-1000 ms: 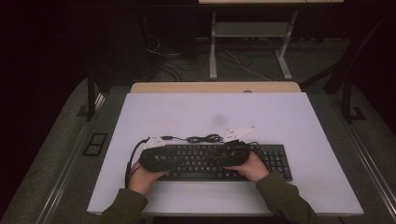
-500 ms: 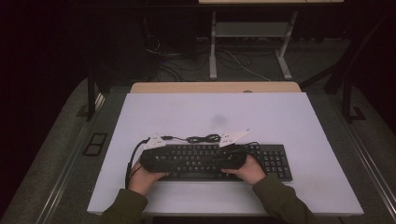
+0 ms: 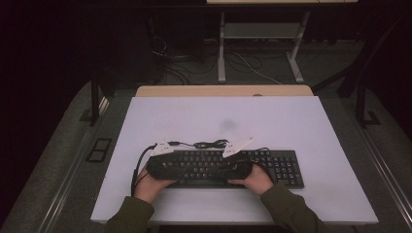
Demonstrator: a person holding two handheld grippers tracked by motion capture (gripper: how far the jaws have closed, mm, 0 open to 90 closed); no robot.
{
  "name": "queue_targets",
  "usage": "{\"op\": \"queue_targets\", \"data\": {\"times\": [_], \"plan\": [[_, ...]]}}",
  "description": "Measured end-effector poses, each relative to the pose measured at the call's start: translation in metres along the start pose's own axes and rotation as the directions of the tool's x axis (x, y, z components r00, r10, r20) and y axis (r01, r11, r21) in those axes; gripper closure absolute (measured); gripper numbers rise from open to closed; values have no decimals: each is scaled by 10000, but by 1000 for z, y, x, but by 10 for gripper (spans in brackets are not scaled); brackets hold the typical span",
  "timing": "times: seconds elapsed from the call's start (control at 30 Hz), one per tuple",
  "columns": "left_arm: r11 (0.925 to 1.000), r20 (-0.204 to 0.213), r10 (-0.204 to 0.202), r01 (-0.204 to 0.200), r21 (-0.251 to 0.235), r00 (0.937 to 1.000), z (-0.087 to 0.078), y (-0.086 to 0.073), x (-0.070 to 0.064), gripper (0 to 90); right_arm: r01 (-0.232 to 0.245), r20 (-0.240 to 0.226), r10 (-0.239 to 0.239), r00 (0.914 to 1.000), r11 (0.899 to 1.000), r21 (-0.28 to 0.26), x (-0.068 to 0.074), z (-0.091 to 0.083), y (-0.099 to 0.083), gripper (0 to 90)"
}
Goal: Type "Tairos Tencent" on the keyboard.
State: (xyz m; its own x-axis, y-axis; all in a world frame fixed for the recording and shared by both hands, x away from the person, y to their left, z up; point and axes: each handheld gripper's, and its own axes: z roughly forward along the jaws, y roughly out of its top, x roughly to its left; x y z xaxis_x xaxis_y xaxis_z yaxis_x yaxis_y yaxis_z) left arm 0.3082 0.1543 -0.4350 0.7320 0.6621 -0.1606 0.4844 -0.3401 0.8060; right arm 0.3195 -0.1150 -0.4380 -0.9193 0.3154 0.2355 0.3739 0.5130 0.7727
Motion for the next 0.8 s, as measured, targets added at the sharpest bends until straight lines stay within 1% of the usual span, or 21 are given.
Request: {"op": "queue_targets", "data": {"times": [0.2, 0.8], "plan": [[10000, 20, -14, 14, 31, 10000, 0, 0, 0, 264, 39, 66, -41, 10000, 9996, 288, 0, 3, -1, 892], [10000, 24, -13, 13, -3, 10000, 0, 0, 0, 264, -52, 177, 42, 9998, 9982, 591, 1, 6, -1, 893]]}}
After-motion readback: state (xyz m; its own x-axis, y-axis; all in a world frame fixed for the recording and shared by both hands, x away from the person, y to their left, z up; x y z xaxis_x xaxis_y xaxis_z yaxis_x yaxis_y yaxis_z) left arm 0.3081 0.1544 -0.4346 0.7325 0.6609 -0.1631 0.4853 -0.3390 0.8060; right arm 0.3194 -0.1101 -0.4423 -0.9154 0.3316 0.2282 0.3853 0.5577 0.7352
